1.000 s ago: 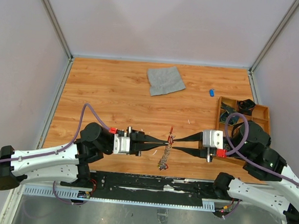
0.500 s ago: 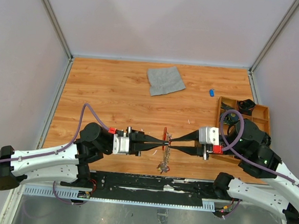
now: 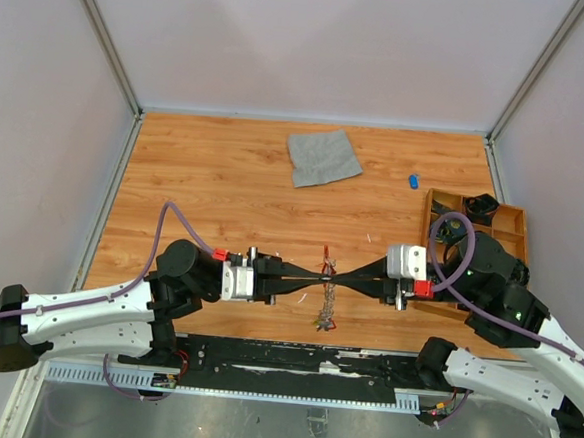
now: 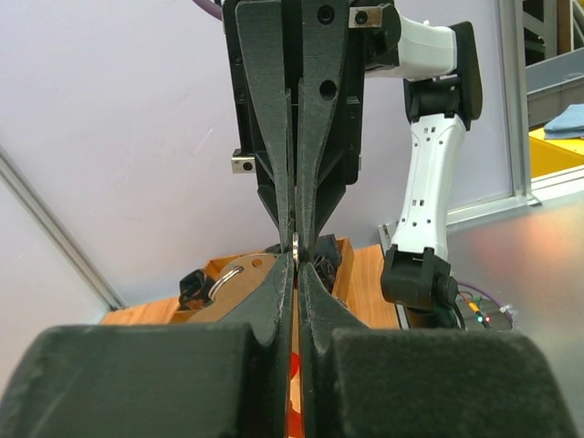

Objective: Put the keys on the keyring

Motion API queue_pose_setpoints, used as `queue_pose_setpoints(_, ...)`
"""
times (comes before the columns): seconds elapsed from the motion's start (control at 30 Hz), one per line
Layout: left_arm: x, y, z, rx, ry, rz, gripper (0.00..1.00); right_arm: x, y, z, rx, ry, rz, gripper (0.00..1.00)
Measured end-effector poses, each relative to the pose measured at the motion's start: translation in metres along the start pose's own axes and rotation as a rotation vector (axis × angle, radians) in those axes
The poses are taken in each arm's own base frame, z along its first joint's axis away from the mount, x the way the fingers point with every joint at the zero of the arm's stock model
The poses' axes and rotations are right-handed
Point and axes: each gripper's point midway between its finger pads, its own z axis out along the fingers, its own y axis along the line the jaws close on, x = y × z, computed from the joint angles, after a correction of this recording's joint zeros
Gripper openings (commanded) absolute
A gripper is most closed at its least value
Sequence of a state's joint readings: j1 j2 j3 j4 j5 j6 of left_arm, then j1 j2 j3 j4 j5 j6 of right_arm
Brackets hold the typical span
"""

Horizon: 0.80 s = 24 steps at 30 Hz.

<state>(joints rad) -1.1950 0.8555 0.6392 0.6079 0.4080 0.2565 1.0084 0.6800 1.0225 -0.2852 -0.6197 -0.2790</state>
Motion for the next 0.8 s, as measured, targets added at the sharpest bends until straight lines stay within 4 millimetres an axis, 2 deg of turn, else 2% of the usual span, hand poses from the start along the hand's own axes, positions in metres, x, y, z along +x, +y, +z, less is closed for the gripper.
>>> queue_pose_setpoints(0.1,0.002,0.002,0.000,-0.014,0.007,-0.004,0.20,0.002,-0.003,0.000,0.012,0.021,0.008,0.00)
queue_pose_setpoints(0.2,0.004,0.005,-0.001,-0.031,0.018,-0.004,0.26,0.006,-0.006,0.000,0.022,0.062,0.016,0.00)
queue_pose_setpoints(0.53,0.015,0.015,-0.004,-0.085,0.092,0.002,0.32,0.030,-0.021,-0.012,0.079,0.260,0.008,0.00)
queue_pose_setpoints(0.8,0.033,0.024,-0.004,-0.120,0.196,-0.001,0.29,0.047,-0.029,-0.022,0.114,0.376,-0.005,0.00)
